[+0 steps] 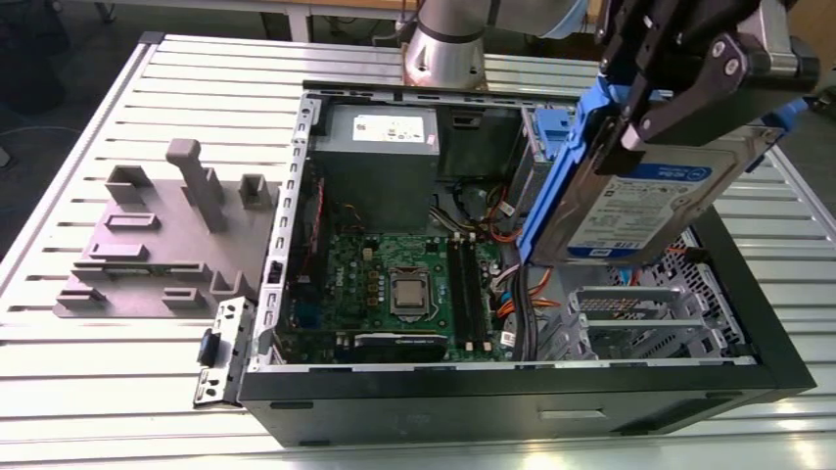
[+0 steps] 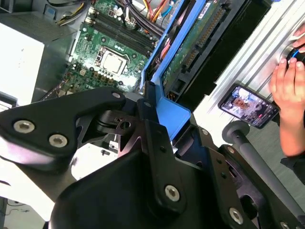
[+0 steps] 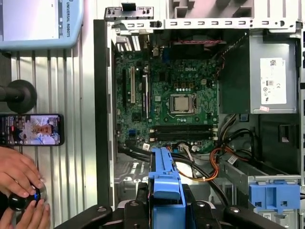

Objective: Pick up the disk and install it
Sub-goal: 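Insert the disk into the insertion slot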

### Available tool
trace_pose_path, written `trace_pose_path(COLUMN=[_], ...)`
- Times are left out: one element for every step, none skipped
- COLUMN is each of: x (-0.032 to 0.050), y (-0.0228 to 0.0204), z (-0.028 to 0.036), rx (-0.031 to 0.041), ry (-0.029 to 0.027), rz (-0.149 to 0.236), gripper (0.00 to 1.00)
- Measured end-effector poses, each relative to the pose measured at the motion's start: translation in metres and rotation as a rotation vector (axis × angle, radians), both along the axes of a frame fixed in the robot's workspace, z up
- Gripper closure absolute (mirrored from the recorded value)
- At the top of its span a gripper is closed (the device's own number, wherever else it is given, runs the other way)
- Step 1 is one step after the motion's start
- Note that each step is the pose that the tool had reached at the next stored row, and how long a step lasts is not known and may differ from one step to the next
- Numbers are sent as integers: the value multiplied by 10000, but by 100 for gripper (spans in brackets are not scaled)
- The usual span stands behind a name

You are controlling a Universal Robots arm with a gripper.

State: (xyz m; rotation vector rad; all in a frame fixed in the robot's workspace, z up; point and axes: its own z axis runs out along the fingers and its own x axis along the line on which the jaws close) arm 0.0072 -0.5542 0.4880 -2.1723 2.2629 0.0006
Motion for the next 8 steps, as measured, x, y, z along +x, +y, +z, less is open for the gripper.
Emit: trace_pose_path(x=[13, 24, 35, 52, 68, 87, 112, 141], y=[-4, -8, -11, -14, -18, -22, -25, -28], z=[-9, -19, -28, -36, -44, -51, -59, -68], rx=[-2, -1, -2, -2, -2, -2, -2, -1], ry=[1, 0, 1, 0, 0, 0, 0, 0], rz=[8, 22, 35, 42, 42, 43, 43, 44], gripper=[64, 64, 64, 64, 64, 64, 64, 64])
